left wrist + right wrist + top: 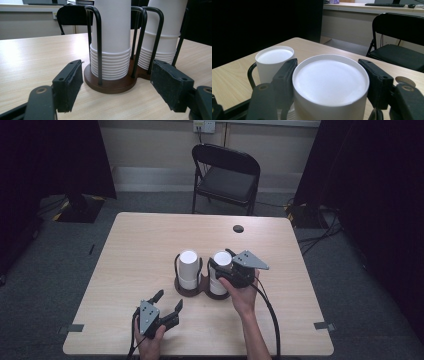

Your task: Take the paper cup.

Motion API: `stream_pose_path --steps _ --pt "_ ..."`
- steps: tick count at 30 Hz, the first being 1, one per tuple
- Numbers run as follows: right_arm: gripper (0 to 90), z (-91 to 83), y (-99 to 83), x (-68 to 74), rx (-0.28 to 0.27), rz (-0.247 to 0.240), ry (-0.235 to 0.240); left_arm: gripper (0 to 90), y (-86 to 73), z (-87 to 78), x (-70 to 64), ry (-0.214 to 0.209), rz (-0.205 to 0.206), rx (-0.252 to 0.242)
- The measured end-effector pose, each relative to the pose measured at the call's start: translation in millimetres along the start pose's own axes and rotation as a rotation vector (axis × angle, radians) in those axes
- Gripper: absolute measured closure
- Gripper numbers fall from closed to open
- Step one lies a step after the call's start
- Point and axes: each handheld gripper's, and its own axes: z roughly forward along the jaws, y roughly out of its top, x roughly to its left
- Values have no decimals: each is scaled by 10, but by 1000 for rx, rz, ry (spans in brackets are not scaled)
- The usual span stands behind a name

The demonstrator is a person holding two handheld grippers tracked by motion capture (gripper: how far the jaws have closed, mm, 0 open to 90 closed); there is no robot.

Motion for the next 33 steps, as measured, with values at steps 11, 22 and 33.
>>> stream_pose_path --steps 11,22,33 --pt "346 -34 107 -17 -24 10 12 259 1 2 -7 -7 9 4" --pt "347 -92 225 -40 -52 42 24 221 -5 -8 -2 -16 2 -11" --pt "349 -100 283 -26 -45 29 24 205 3 10 16 -29 -12 6"
